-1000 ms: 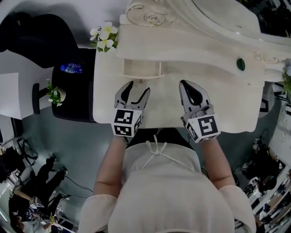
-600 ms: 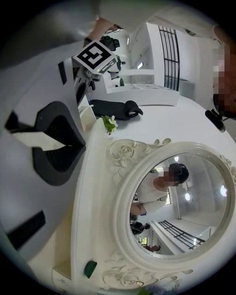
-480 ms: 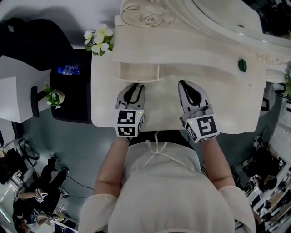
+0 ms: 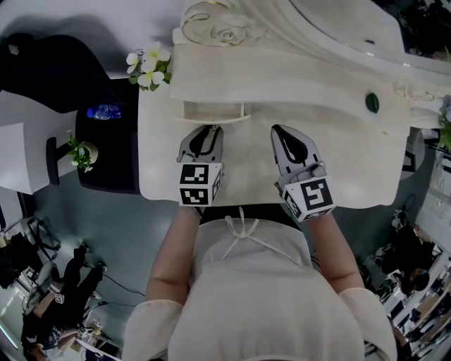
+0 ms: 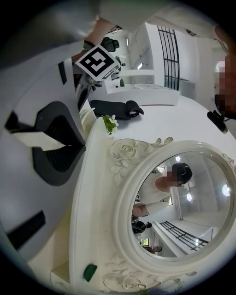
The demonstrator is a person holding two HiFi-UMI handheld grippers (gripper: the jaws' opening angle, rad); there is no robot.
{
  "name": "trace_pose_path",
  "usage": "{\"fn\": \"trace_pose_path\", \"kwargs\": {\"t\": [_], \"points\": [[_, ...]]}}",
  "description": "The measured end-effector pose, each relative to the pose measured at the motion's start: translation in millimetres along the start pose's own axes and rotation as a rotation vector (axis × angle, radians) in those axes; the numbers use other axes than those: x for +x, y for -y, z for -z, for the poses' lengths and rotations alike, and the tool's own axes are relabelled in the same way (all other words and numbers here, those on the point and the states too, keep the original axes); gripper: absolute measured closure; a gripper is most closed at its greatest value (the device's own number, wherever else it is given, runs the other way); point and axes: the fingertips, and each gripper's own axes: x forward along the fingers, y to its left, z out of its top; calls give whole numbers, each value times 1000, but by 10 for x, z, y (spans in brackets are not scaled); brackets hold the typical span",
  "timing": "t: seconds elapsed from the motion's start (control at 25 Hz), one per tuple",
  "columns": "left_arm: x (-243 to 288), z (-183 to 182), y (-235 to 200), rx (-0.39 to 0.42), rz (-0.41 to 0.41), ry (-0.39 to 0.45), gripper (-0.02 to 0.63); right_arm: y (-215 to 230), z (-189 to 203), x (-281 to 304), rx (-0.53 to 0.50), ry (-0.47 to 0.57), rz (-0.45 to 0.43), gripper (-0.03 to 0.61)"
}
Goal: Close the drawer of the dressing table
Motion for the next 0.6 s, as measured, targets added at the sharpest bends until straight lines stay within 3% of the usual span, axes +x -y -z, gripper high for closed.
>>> {"fn": "trace_pose_path", "kwargs": {"t": [0.6], "points": [[161,-188,-105,-33,-5,1,511,151,-165,26,11,7,35,572]]}}
